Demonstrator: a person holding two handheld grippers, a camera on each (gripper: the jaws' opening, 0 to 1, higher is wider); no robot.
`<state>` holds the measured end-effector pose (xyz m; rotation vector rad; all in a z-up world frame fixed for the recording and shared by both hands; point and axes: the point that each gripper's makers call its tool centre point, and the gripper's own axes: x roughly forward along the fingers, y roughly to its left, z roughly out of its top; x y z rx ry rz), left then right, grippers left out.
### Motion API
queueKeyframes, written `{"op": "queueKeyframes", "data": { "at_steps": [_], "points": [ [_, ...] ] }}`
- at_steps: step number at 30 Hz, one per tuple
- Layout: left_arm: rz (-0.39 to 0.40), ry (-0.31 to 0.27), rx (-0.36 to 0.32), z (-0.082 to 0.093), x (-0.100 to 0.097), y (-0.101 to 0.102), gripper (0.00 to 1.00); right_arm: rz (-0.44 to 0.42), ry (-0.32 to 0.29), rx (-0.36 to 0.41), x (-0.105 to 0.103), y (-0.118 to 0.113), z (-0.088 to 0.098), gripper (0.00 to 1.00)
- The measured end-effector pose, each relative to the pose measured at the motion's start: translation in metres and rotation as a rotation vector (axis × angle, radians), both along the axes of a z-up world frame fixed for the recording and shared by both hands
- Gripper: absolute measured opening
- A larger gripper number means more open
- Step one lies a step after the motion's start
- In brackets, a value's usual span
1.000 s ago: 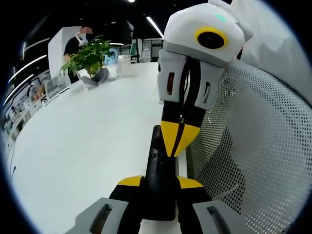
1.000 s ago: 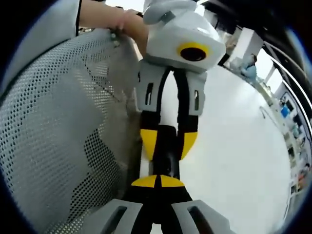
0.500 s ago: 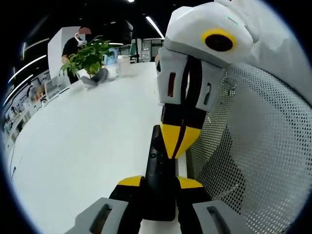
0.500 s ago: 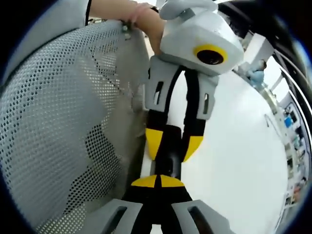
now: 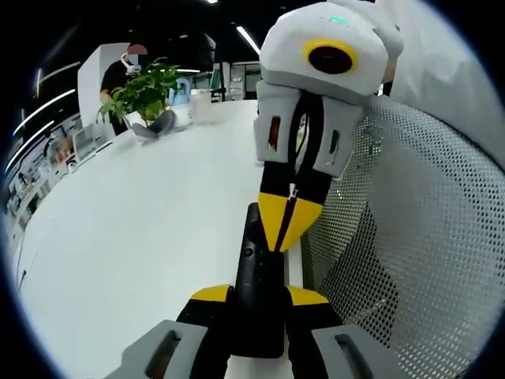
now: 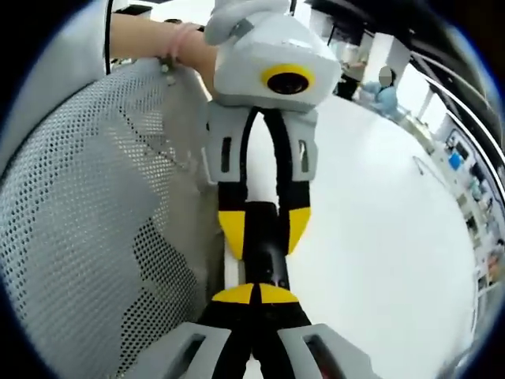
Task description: Press the specified remote control buttons in sequence, fully releasing each button before pressing the next.
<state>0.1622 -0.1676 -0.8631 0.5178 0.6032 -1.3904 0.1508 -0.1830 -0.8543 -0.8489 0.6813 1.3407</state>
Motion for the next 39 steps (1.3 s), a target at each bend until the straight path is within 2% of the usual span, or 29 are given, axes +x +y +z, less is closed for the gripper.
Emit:
{"op": "queueKeyframes", "data": {
  "at_steps": [5,8,12,15,16,20,24,27,37,38,39],
  "points": [
    [-0.001,0.0,0.0,0.0,0.0,0.0,0.25,-0.068,0.024,0.023,0.009,-0.001,0.001,0.0],
    [-0.001,0.0,0.0,0.0,0.0,0.0,0.25,-0.09,0.06,0.056,0.009,0.003,0.004,0.0],
    [-0.001,0.0,0.0,0.0,0.0,0.0,0.25,-0.061,0.04,0.04,0.009,0.003,0.003,0.0],
    [-0.001,0.0,0.0,0.0,-0.001,0.0,0.25,-0.056,0.071,0.039,0.008,0.004,0.0,0.0],
    [-0.002,0.0,0.0,0.0,-0.001,0.0,0.25,-0.052,0.062,0.04,0.009,0.004,0.0,0.0],
    [-0.002,0.0,0.0,0.0,0.0,0.0,0.25,-0.059,0.094,0.041,0.01,0.003,0.0,0.0],
    [-0.003,0.0,-0.001,0.0,0.0,0.0,0.25,-0.091,0.167,0.046,0.011,0.003,0.0,0.0],
    [-0.004,0.0,-0.001,0.0,0.0,0.0,0.25,-0.093,0.185,0.041,0.011,0.004,0.0,0.0],
    [-0.005,-0.001,0.0,0.0,0.0,0.0,0.25,-0.015,0.163,-0.048,0.01,0.005,-0.002,0.0],
    [-0.004,-0.002,-0.001,0.0,0.0,0.0,0.25,0.033,0.127,-0.069,0.013,0.005,-0.003,0.0],
    [-0.002,-0.001,0.0,0.0,0.001,0.0,0.25,0.04,0.127,-0.082,0.012,0.006,-0.003,0.0]
  ]
}}
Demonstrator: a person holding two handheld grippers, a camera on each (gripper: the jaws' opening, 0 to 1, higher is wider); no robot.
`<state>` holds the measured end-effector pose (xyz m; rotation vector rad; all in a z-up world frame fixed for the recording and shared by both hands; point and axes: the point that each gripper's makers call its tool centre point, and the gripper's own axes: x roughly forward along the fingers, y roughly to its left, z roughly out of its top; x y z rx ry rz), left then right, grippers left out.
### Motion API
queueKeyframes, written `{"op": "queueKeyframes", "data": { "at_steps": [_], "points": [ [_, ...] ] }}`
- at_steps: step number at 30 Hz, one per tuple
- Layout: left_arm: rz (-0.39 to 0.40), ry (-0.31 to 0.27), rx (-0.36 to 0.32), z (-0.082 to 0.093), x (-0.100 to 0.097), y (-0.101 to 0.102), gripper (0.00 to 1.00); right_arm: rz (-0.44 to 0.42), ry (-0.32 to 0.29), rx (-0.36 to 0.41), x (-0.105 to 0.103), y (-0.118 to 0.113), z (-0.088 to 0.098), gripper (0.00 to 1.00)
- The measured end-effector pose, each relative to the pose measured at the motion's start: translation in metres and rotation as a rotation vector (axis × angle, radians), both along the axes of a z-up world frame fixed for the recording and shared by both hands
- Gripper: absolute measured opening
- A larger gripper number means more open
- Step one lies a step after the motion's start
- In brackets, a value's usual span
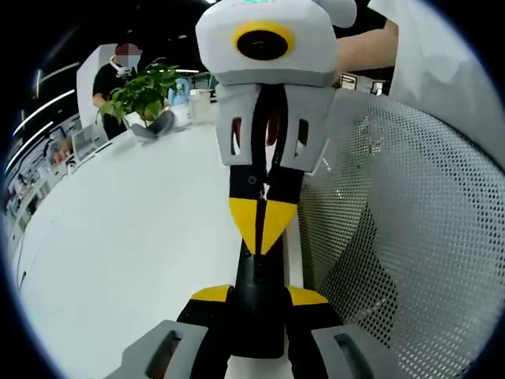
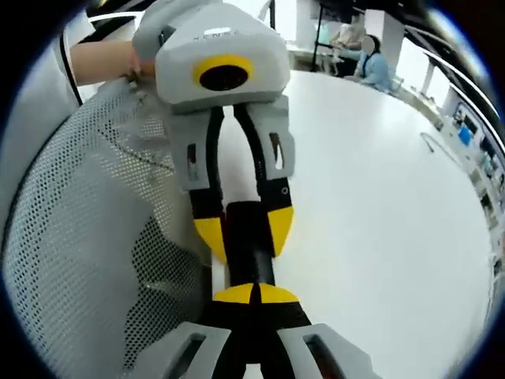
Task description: Press the specified remote control buttons in sequence, fully releasing each button before pressing the next.
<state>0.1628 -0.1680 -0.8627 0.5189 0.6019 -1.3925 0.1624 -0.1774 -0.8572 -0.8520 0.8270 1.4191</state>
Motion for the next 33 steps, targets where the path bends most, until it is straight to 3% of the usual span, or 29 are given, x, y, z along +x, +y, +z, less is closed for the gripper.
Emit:
{"op": "queueKeyframes", "data": {
  "at_steps": [6,11,15,17,20,23,33],
  "points": [
    [-0.001,0.0,0.001,0.0,0.0,0.0,0.25,0.0,0.017,-0.039,0.001,0.0,0.0,0.0],
    [-0.001,0.0,0.001,0.0,0.0,0.0,0.25,-0.094,0.06,0.081,0.001,0.0,0.002,0.0],
    [0.001,-0.001,0.001,0.0,0.0,0.0,0.25,-0.21,0.156,0.149,0.002,-0.002,0.003,0.0],
    [0.002,-0.001,0.001,0.0,0.0,0.0,0.25,-0.212,0.154,0.128,0.005,-0.005,0.003,0.0],
    [0.002,-0.001,0.001,0.0,0.0,0.0,0.25,-0.19,0.09,0.062,0.016,-0.015,-0.001,0.0],
    [0.001,-0.001,0.0,-0.001,0.0,0.0,0.25,-0.186,0.146,0.091,0.012,-0.009,0.0,0.0],
    [0.004,0.0,-0.002,0.0,0.0,0.0,0.25,-0.14,0.166,0.094,0.013,0.001,0.003,0.0]
  ]
}}
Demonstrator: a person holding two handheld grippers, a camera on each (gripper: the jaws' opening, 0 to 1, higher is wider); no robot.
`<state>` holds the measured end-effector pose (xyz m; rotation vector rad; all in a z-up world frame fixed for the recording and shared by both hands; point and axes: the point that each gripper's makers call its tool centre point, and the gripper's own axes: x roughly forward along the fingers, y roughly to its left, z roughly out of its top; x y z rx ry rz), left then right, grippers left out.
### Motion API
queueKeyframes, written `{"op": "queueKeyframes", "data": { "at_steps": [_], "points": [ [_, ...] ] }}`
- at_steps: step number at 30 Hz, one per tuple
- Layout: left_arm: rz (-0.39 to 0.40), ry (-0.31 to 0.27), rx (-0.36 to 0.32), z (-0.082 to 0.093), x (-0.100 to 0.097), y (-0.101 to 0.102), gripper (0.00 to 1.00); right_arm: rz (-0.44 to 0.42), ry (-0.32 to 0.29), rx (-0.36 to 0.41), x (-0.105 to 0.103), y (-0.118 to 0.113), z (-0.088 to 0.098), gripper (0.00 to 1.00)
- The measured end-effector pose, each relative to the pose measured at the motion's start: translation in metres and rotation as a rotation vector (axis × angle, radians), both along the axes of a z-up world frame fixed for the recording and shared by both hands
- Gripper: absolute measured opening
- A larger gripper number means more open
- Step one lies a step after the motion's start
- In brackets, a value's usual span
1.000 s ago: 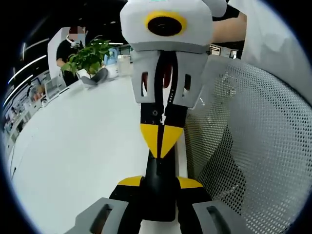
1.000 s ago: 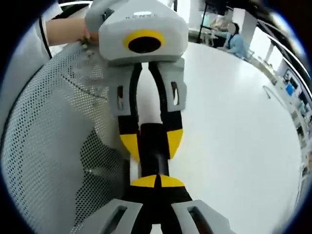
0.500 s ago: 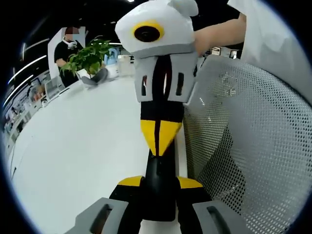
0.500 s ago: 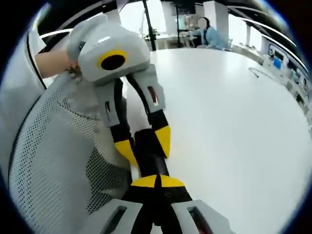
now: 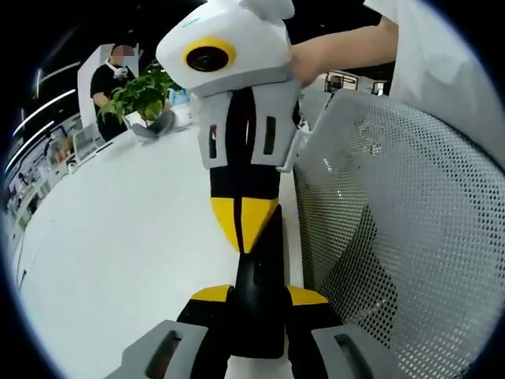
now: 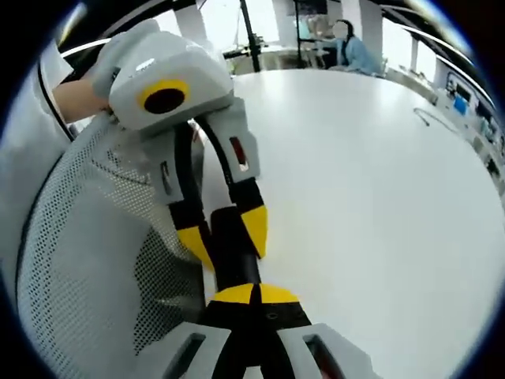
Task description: Press the specified remote control buttons in sequence, fully releasing each button before pressing the next.
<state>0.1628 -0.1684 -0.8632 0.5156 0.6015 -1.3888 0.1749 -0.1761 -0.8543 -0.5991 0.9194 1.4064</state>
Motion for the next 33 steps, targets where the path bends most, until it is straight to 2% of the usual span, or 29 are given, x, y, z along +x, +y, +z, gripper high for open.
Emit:
{"op": "queueKeyframes", "data": {
  "at_steps": [2,3,13,20,24,33],
  "points": [
    [0.001,0.0,0.001,-0.0002,0.0,0.0,0.25,0.012,0.025,-0.02,-0.0042,-0.0005,-0.0031,0.0],
    [0.001,0.0,0.001,-0.0002,0.0001,-0.0001,0.25,0.011,0.015,-0.015,-0.003,0.0,-0.0032,0.0],
    [0.002,0.0,0.001,0.0,-0.0005,0.0002,0.25,-0.007,0.06,-0.062,-0.0025,-0.0019,-0.0041,0.0],
    [-0.001,0.0,0.003,-0.0006,-0.0001,-0.0002,0.25,0.03,0.057,-0.116,-0.0022,-0.0012,-0.0054,0.0],
    [-0.002,-0.001,0.004,-0.0004,0.0001,-0.0004,0.25,0.013,0.08,-0.127,-0.0014,-0.0023,-0.0058,0.0],
    [-0.008,-0.005,0.0,0.0002,0.0003,-0.0016,0.25,0.004,0.057,-0.137,-0.0012,-0.0022,-0.0061,0.0]
  ]
}}
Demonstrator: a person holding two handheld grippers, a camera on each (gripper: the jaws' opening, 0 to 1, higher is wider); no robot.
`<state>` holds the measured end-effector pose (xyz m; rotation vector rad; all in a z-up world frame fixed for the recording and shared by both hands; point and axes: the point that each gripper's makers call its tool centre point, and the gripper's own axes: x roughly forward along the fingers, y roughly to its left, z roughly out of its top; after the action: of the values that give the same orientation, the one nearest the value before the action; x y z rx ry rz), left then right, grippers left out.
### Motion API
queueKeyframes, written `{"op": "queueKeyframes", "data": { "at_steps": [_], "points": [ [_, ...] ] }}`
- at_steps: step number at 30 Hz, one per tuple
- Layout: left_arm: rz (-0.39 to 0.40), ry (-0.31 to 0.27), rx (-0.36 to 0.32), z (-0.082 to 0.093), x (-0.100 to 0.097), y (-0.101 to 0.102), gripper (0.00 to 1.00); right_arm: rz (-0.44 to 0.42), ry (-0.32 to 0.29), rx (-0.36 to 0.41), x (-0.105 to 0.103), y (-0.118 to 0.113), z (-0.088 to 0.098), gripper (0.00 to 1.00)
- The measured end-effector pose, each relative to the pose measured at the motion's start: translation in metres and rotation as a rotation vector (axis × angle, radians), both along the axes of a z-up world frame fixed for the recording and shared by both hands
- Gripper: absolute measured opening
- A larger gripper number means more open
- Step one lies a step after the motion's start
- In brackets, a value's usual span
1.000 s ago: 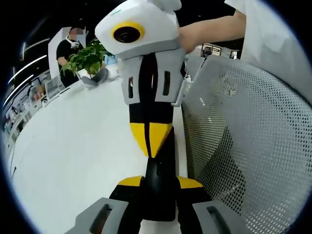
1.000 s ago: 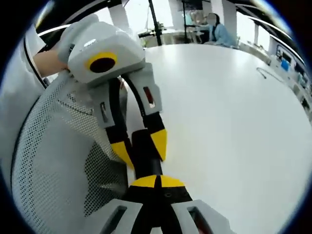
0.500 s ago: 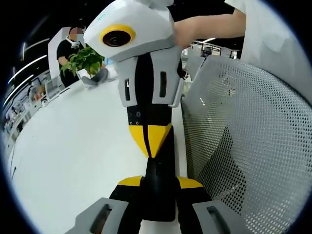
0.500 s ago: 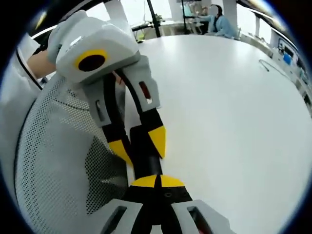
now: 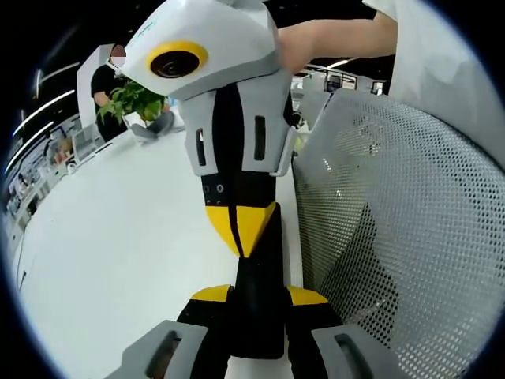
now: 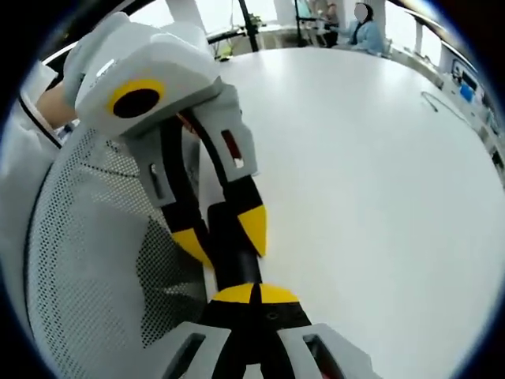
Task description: Press the specified remote control buttons in sequence, fully releasing each button before pressing the next.
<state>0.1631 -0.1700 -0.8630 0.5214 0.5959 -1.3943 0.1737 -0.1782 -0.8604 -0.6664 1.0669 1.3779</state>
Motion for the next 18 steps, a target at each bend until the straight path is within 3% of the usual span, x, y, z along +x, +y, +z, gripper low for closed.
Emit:
{"op": "queueKeyframes", "data": {
  "at_steps": [11,15,18],
  "points": [
    [-0.001,0.001,0.0,0.0003,-0.0013,0.0012,0.25,-0.048,-0.022,0.01,0.0019,0.0015,-0.0006,0.0],
    [0.001,0.001,0.0,0.0002,-0.0011,0.0013,0.25,-0.121,0.007,0.063,0.0031,0.0011,0.0002,0.0],
    [0.002,0.002,0.0,0.0003,-0.0012,0.0016,0.25,-0.132,-0.008,0.106,0.0027,-0.0001,0.0012,0.0]
  ]
}}
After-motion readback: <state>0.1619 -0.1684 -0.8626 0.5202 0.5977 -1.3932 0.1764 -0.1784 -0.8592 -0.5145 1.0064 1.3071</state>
